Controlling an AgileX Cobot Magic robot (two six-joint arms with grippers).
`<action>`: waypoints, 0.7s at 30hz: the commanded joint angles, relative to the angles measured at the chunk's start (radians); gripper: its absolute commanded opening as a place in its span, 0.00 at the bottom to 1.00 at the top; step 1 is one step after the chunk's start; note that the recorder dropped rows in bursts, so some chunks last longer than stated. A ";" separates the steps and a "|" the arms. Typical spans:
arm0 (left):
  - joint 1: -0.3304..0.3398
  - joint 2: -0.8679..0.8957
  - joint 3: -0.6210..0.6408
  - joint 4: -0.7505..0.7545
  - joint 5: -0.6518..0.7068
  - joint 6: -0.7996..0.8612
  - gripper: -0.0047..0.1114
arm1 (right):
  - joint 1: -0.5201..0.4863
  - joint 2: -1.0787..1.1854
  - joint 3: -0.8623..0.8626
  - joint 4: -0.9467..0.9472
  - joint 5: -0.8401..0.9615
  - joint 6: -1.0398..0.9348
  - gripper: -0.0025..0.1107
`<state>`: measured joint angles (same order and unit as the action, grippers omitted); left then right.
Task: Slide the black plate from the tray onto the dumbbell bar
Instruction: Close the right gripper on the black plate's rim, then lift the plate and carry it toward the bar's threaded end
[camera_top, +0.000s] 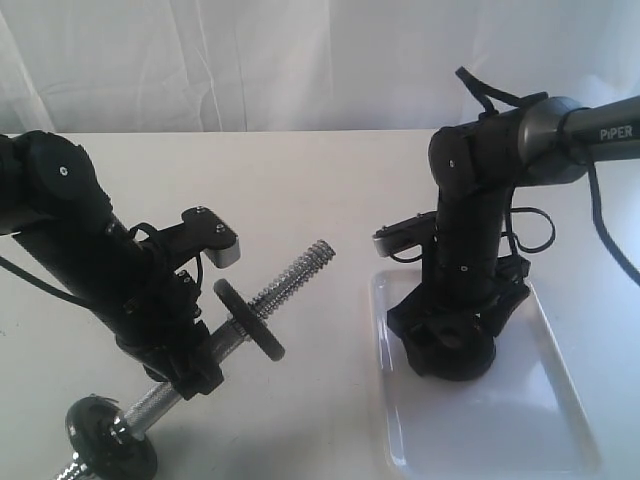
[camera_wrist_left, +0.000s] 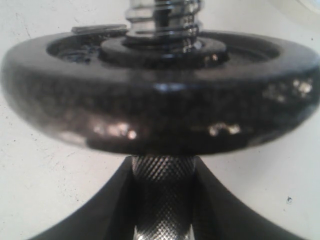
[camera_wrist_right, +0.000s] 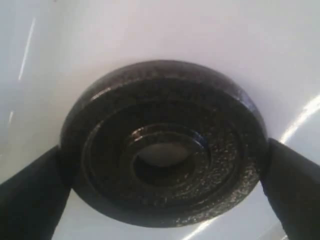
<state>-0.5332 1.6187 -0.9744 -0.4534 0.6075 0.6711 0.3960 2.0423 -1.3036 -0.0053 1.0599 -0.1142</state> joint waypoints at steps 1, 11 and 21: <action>-0.004 -0.054 -0.027 -0.106 0.030 -0.004 0.04 | -0.007 -0.054 0.017 -0.012 0.011 0.000 0.03; -0.004 -0.065 -0.027 -0.115 0.037 0.002 0.04 | -0.007 -0.213 0.014 0.032 -0.011 0.006 0.03; -0.004 -0.095 -0.027 -0.136 0.074 0.154 0.04 | -0.007 -0.347 0.014 0.250 0.008 -0.167 0.02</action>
<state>-0.5332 1.5790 -0.9744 -0.4834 0.6442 0.7796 0.3906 1.7426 -1.2843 0.1659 1.0574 -0.2089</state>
